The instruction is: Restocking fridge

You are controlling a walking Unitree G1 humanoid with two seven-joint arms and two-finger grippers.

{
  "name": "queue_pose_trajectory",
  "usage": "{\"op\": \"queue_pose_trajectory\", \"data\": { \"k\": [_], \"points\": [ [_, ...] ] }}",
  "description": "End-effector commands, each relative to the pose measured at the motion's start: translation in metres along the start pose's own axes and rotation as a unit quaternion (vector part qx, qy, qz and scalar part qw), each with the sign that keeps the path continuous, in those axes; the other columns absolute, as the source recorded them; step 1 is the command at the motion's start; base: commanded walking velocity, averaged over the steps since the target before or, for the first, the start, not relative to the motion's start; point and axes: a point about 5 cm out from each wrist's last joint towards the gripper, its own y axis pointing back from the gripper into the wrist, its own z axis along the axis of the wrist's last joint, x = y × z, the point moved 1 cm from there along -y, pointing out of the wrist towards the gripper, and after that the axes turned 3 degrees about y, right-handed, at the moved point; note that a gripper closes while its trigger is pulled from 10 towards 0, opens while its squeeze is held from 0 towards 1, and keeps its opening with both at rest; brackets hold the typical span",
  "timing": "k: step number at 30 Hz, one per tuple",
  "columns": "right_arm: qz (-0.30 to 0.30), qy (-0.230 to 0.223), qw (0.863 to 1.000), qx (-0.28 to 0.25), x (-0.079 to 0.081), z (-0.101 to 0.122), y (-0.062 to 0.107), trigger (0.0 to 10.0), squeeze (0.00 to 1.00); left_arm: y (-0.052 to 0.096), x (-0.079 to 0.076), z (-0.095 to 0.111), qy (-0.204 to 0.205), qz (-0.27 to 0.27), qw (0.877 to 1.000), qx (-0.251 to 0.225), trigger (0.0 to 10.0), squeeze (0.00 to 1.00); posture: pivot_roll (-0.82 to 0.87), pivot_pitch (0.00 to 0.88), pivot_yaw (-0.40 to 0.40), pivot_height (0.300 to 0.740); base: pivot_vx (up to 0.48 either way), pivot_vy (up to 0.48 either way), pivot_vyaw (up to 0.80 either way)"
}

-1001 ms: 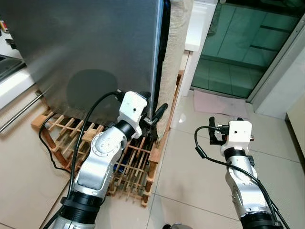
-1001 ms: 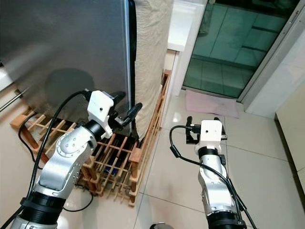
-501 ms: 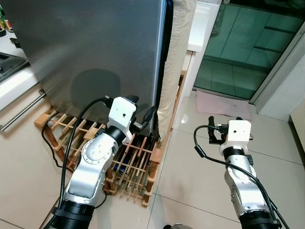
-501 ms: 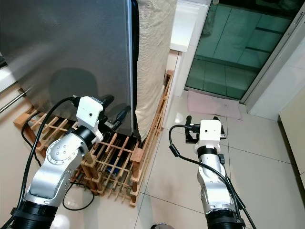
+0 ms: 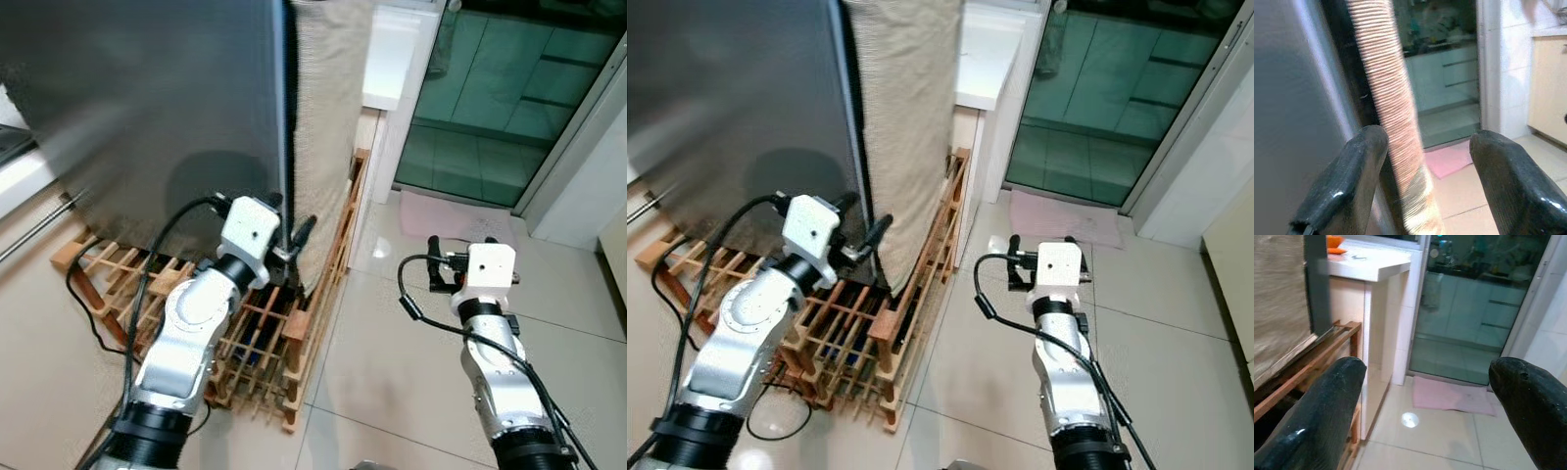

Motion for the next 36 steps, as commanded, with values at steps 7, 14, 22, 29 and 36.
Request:
{"op": "queue_pose_trajectory", "data": {
  "k": [7,14,22,29,36],
  "points": [
    [0.004,0.003,1.0,-0.011,0.003,0.004,-0.004,10.0,0.0,-0.007,0.0,-0.002,0.004,0.012,1.0,0.014,10.0,0.0,-0.03,0.0,-0.035,0.74,0.0,0.0,0.0],
    [0.004,0.003,1.0,-0.013,0.003,0.005,-0.004,10.0,0.0,-0.019,-0.01,0.006,0.057,0.008,0.998,0.013,10.0,0.0,-0.04,0.0,-0.036,0.74,0.0,0.0,0.0],
    [0.004,0.004,1.0,-0.014,0.002,0.004,-0.005,10.0,0.0,-0.024,-0.015,0.016,0.076,-0.007,0.997,0.002,10.0,0.0,-0.04,0.0,-0.036,0.74,0.0,0.0,0.0],
    [0.004,0.005,1.0,-0.012,0.003,0.002,-0.003,10.0,0.0,-0.027,-0.024,0.023,0.086,-0.034,0.996,-0.002,10.0,0.0,-0.05,0.0,-0.034,0.74,0.0,0.0,0.0],
    [-0.012,0.008,1.0,-0.007,-0.002,-0.003,0.007,10.0,0.0,-0.029,-0.029,0.025,0.086,-0.067,0.994,0.003,10.0,0.0,-0.06,0.0,-0.025,0.74,0.0,0.0,0.0]
  ]
}}
